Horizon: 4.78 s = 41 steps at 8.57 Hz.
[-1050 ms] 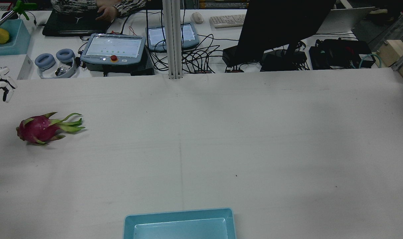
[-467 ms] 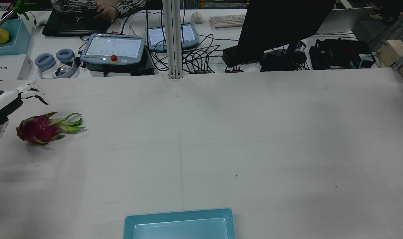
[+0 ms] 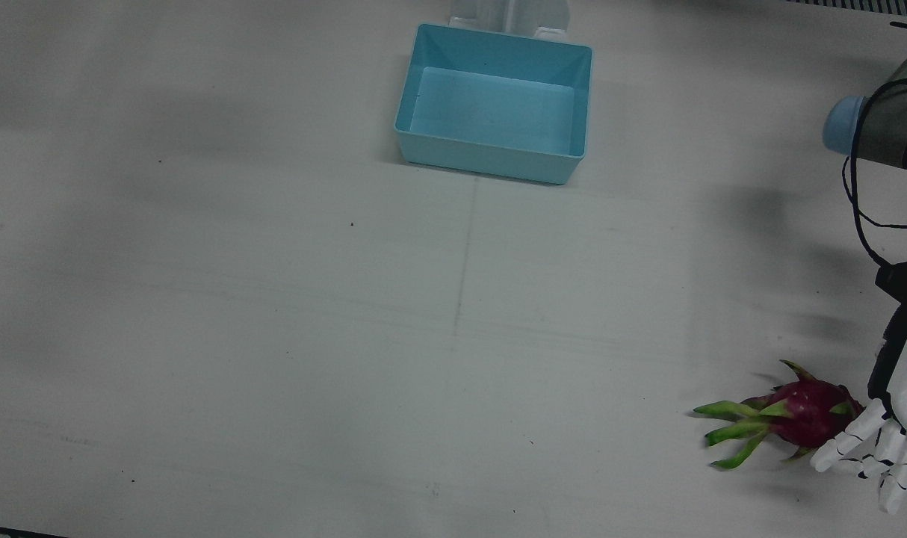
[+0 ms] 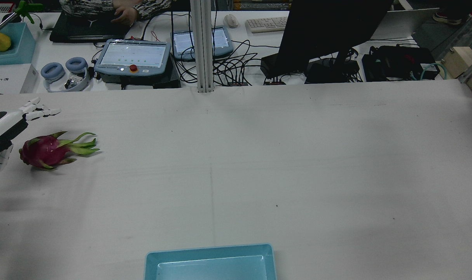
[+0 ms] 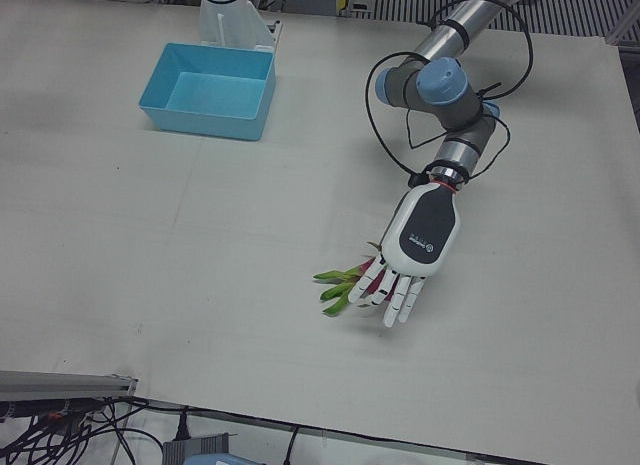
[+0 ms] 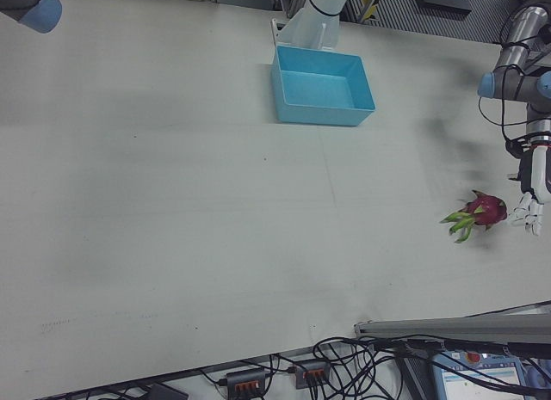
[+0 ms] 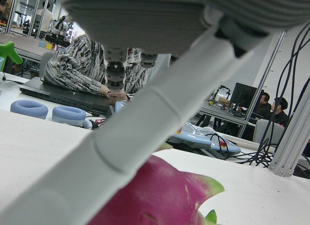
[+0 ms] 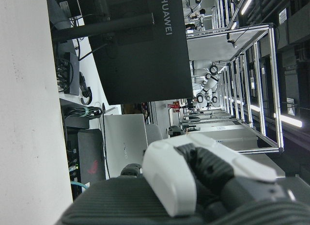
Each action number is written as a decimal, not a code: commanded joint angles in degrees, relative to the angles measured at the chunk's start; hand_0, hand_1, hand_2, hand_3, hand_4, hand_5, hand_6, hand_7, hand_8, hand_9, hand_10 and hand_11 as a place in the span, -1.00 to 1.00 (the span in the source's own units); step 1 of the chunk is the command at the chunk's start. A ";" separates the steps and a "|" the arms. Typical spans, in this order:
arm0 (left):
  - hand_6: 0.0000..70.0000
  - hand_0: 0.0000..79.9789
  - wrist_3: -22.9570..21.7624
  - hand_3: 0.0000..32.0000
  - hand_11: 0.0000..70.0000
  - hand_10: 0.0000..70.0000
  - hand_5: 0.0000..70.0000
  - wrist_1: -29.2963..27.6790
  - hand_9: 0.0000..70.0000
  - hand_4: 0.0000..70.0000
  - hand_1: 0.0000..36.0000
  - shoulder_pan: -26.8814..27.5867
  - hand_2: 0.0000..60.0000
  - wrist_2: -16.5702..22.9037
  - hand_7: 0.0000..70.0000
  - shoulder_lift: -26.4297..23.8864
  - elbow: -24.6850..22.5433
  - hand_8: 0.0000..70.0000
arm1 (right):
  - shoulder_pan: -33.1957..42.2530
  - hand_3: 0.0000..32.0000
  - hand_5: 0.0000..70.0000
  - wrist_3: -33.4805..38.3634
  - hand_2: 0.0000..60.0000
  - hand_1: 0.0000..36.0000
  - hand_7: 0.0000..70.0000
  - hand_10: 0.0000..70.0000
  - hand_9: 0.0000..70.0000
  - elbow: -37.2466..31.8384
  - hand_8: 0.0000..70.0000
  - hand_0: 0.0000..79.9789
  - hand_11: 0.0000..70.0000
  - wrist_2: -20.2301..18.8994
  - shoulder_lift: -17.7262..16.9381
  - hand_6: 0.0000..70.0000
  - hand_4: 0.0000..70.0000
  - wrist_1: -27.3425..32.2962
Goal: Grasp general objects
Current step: 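Move the left hand toward the pink dragon fruit, then close the left hand's fingers around the pink dragon fruit, then lift the dragon fruit with the left hand and carry it toward the blue tray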
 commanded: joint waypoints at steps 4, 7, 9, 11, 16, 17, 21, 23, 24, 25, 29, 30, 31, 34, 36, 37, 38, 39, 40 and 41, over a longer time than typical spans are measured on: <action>-1.00 1.00 -0.11 -0.61 -1.00 -1.00 -0.20 -1.87 -0.78 -0.90 1.00 4.33 1.00 -4.14 0.32 -1.51 3.42 -1.00 | 0.00 -1.00 -1.00 0.00 -1.00 -1.00 -1.00 -1.00 -1.00 0.00 -1.00 -1.00 -1.00 0.09 0.00 -1.00 -1.00 0.00; -1.00 1.00 -0.02 -0.62 -1.00 -1.00 -0.15 -2.49 -0.79 -0.91 1.00 4.60 1.00 -4.67 0.28 -3.81 6.69 -1.00 | 0.00 -1.00 -1.00 0.00 -1.00 -1.00 -1.00 -1.00 -1.00 0.00 -1.00 -1.00 -1.00 0.00 0.00 -1.00 -1.00 0.00; -1.00 1.00 0.50 -0.52 -1.00 -1.00 -0.31 -3.19 -0.78 -0.91 1.00 4.60 1.00 -5.28 0.30 -3.81 8.44 -1.00 | 0.00 -1.00 -1.00 0.00 -1.00 -1.00 -1.00 -1.00 -1.00 0.00 -1.00 -1.00 -1.00 0.09 0.00 -1.00 -1.00 0.00; -1.00 1.00 1.21 -0.59 -1.00 -1.00 -0.20 -3.28 -0.77 -0.90 1.00 5.91 1.00 -5.73 0.33 -4.07 8.53 -1.00 | 0.00 -1.00 -1.00 0.00 -1.00 -1.00 -1.00 -1.00 -1.00 0.00 -1.00 -1.00 -1.00 0.00 0.00 -1.00 -1.00 0.00; -0.93 1.00 2.08 -1.00 -1.00 -1.00 1.00 -2.49 -0.68 -0.89 1.00 6.27 1.00 -5.73 0.79 -6.09 10.55 -1.00 | 0.00 -1.00 -1.00 0.00 -1.00 -1.00 -1.00 -1.00 -1.00 0.00 -1.00 -1.00 -1.00 0.00 0.00 -1.00 -1.00 0.00; -0.69 1.00 2.44 -1.00 -0.99 -1.00 1.00 -1.79 -0.59 -0.76 1.00 6.27 1.00 -5.73 1.00 -6.53 10.55 -0.97 | 0.00 -1.00 -1.00 0.00 -1.00 -1.00 -1.00 -1.00 -1.00 0.00 -1.00 -1.00 -1.00 0.09 0.00 -1.00 -1.00 0.00; 1.00 1.00 3.23 -1.00 0.79 0.20 1.00 -0.64 -0.41 0.82 1.00 6.27 1.00 -7.31 1.00 -6.71 10.29 -0.48 | 0.00 -1.00 -1.00 0.00 -1.00 -1.00 -1.00 -1.00 -1.00 0.00 -1.00 -1.00 -1.00 0.00 0.00 -1.00 -1.00 0.00; 1.00 1.00 3.23 -1.00 1.00 0.93 1.00 -0.73 0.66 1.00 1.00 6.27 1.00 -7.31 1.00 -6.80 10.38 0.36 | 0.00 -1.00 -1.00 0.00 -1.00 -1.00 -1.00 -1.00 -1.00 0.00 -1.00 -1.00 -1.00 0.09 0.00 -1.00 -1.00 0.00; 1.00 1.00 3.23 -1.00 1.00 1.00 1.00 -0.73 1.00 1.00 1.00 6.36 1.00 -7.31 1.00 -6.80 10.38 0.89 | 0.00 -1.00 -1.00 0.00 -1.00 -1.00 -1.00 -1.00 -1.00 0.00 -1.00 -1.00 -1.00 0.09 0.00 -1.00 -1.00 0.00; 1.00 1.00 3.23 -1.00 1.00 1.00 1.00 -0.73 1.00 1.00 1.00 6.27 1.00 -7.57 1.00 -6.71 10.38 1.00 | 0.00 -1.00 -1.00 0.00 -1.00 -1.00 -1.00 -1.00 -1.00 -0.09 -1.00 -1.00 -1.00 0.00 0.00 -1.00 -1.00 0.00; 1.00 1.00 -1.92 -1.00 1.00 1.00 1.00 2.95 1.00 1.00 1.00 5.84 1.00 -6.79 1.00 -5.84 4.34 1.00 | 0.00 -1.00 -1.00 0.00 -1.00 -1.00 -1.00 -1.00 -1.00 0.00 -1.00 -1.00 -1.00 0.00 0.00 -1.00 -1.00 0.00; 1.00 1.00 -4.13 -1.00 1.00 1.00 1.00 3.83 1.00 1.00 1.00 5.49 1.00 -3.39 1.00 -5.83 1.88 1.00 | 0.00 -1.00 -1.00 0.00 -1.00 -1.00 -1.00 -1.00 -1.00 0.00 -1.00 -1.00 -1.00 0.00 0.00 -1.00 -1.00 0.00; 1.00 1.00 -4.85 -1.00 1.00 1.00 1.00 5.84 1.00 1.00 1.00 5.39 1.00 3.43 1.00 -6.00 -0.93 1.00 | 0.00 -1.00 -1.00 0.00 -1.00 -1.00 -1.00 -1.00 -1.00 0.00 -1.00 -1.00 -1.00 0.00 0.00 -1.00 -1.00 0.00; 1.00 1.00 -10.88 -1.00 1.00 1.00 1.00 9.90 1.00 1.00 1.00 1.71 1.00 23.57 1.00 -7.41 -11.38 1.00 | 0.00 -1.00 -1.00 0.00 -1.00 -1.00 -1.00 -1.00 -1.00 -0.09 -1.00 -1.00 -1.00 0.00 0.00 -1.00 -1.00 0.00; 1.00 1.00 -16.43 -1.00 1.00 1.00 1.00 8.95 1.00 1.00 1.00 1.35 1.00 32.47 1.00 -10.47 -13.88 1.00 | 0.00 -1.00 -1.00 0.00 -1.00 -1.00 -1.00 -1.00 -1.00 0.00 -1.00 -1.00 -1.00 0.00 0.00 -1.00 -1.00 0.00; 1.00 1.00 -20.98 -1.00 1.00 1.00 1.00 6.85 1.00 1.00 1.00 1.96 1.00 34.86 1.00 -12.14 -14.14 1.00 | 0.00 -1.00 -1.00 0.00 -1.00 -1.00 -1.00 -1.00 -1.00 0.00 -1.00 -1.00 -1.00 0.00 -0.09 -1.00 -1.00 0.00; 1.00 1.00 -25.38 -1.00 1.00 1.00 1.00 4.05 1.00 1.00 1.00 3.01 1.00 37.32 1.00 -12.25 -15.36 1.00 | 0.00 -1.00 -1.00 0.00 -1.00 -1.00 -1.00 -1.00 -1.00 0.00 -1.00 -1.00 -1.00 0.00 -0.09 -1.00 -1.00 0.00; 1.00 1.00 -27.77 -1.00 1.00 1.00 1.00 2.54 1.00 1.00 1.00 5.37 1.00 38.12 1.00 -12.51 -16.77 1.00 | 0.00 -1.00 -1.00 0.00 -1.00 -1.00 -1.00 -1.00 -1.00 0.00 -1.00 -1.00 -1.00 0.00 0.00 -1.00 -1.00 0.00; 1.00 1.00 -28.58 -1.00 1.00 1.00 1.00 2.96 1.00 1.00 1.00 10.70 1.00 38.04 1.00 -13.03 -18.78 1.00 | 0.00 -1.00 -1.00 0.00 -1.00 -1.00 -1.00 -1.00 -1.00 0.00 -1.00 -1.00 -1.00 0.00 0.00 -1.00 -1.00 0.00; 1.00 1.00 -28.76 -1.00 1.00 1.00 1.00 5.57 1.00 1.00 1.00 15.37 1.00 37.52 1.00 -17.39 -19.84 1.00 | 0.00 -1.00 -1.00 0.00 -1.00 -1.00 -1.00 -1.00 -1.00 0.00 -1.00 -1.00 -1.00 0.00 0.00 -1.00 -1.00 0.00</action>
